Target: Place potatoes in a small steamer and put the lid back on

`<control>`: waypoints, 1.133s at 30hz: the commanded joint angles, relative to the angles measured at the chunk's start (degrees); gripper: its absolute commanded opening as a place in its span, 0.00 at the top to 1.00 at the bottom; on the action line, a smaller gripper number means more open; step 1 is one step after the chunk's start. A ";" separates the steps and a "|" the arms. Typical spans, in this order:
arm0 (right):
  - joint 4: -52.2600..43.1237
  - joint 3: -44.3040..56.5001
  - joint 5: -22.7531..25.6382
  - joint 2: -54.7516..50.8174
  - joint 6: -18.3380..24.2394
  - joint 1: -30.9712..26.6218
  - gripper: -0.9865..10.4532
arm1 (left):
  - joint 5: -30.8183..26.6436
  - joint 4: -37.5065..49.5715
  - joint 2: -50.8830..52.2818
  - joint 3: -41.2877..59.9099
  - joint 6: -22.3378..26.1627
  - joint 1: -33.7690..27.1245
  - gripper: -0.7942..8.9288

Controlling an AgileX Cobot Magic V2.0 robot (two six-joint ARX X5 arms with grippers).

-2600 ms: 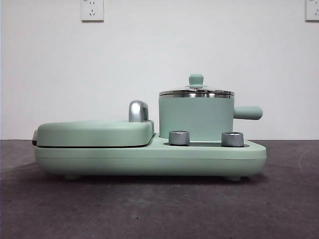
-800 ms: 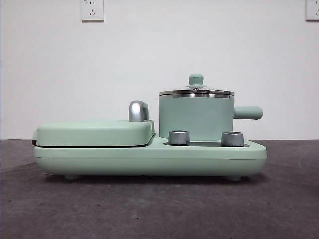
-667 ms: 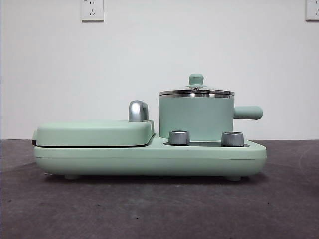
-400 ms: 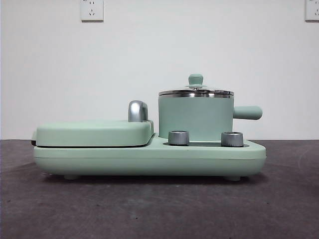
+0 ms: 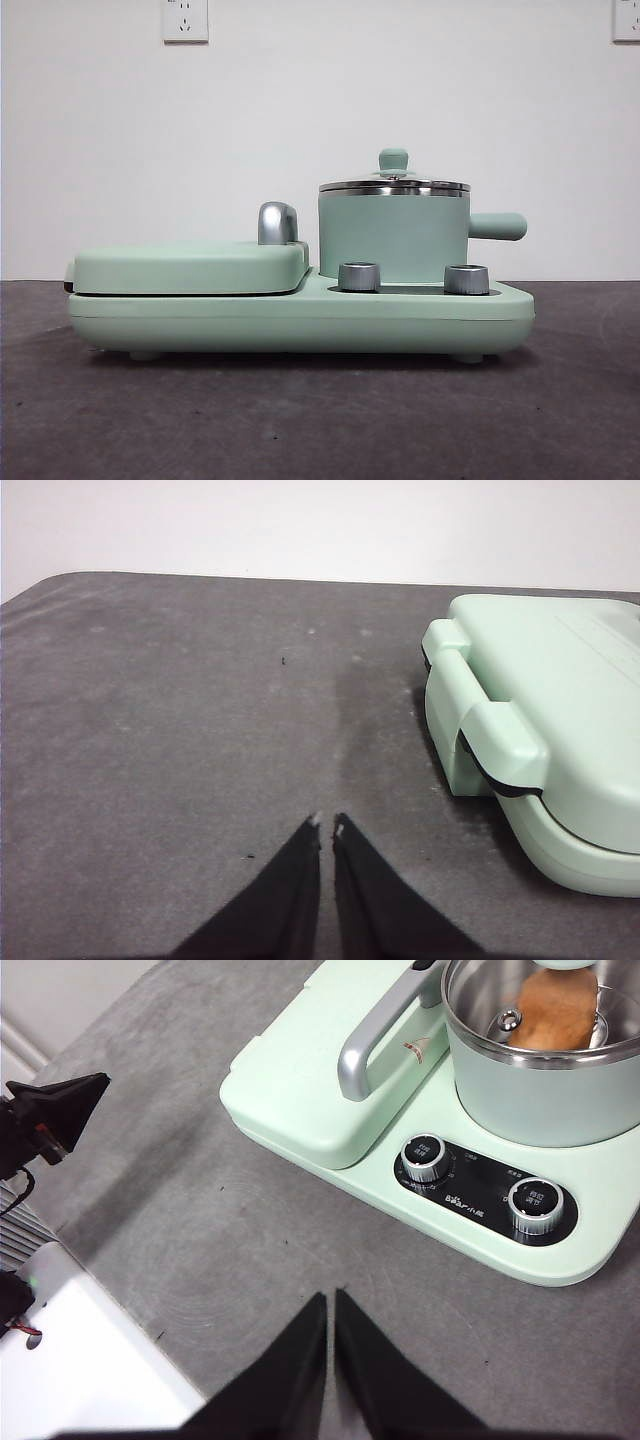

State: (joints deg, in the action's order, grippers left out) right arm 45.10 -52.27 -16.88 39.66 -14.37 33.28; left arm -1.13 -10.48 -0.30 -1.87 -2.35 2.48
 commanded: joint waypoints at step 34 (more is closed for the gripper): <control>-25.09 33.83 14.84 -27.08 9.66 -31.74 0.91 | 0.13 -0.26 0.11 1.14 0.35 -0.07 0.89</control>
State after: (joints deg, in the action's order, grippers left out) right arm 22.46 -19.55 -2.39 13.54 -6.42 1.69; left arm -1.13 -10.48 -0.30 -1.87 -2.35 2.48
